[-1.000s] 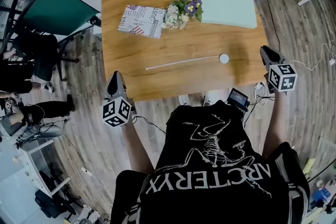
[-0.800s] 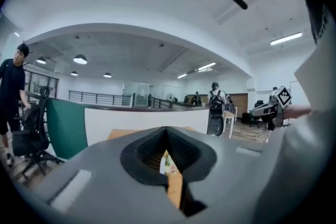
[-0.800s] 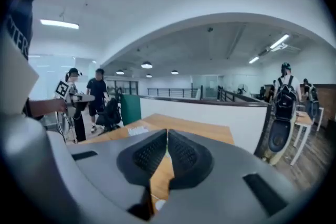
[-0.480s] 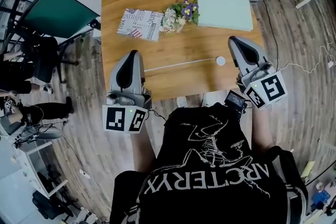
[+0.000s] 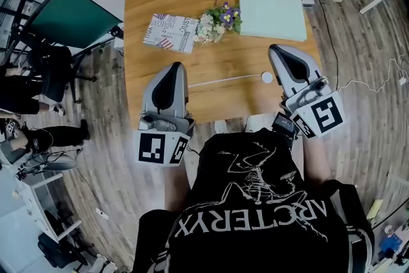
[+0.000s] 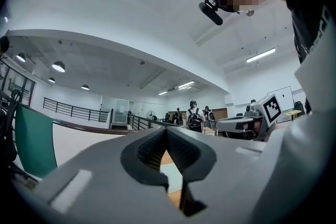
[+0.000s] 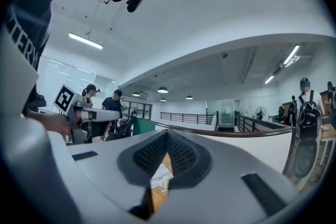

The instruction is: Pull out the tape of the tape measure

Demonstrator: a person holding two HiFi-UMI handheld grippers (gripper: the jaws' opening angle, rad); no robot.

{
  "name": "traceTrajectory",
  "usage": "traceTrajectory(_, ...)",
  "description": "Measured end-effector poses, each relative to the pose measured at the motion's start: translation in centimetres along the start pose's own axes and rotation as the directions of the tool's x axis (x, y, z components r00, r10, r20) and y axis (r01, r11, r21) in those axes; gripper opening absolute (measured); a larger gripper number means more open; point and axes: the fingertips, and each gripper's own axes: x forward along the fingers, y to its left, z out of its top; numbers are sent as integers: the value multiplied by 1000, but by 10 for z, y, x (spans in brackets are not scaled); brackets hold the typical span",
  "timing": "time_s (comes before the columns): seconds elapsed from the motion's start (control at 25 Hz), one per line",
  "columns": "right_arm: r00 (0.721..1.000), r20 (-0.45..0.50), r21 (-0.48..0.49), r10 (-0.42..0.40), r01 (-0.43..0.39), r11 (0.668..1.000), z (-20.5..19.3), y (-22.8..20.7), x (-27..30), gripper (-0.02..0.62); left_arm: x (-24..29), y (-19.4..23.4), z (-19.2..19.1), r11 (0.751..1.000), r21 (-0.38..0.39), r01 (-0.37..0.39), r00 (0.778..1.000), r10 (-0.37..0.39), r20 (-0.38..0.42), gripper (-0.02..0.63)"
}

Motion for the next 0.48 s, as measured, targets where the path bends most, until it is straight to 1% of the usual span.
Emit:
traceTrajectory(0.24, 999, -5, -17, 32, -32, 999, 3, 12, 2, 6, 4, -8, 12, 999, -24, 30, 999, -29, 26, 9)
traceTrajectory(0.48, 999, -10, -22, 40, -40, 999, 3, 18, 0, 6, 3, -7, 14, 1000, -19, 22, 999, -21, 24, 9)
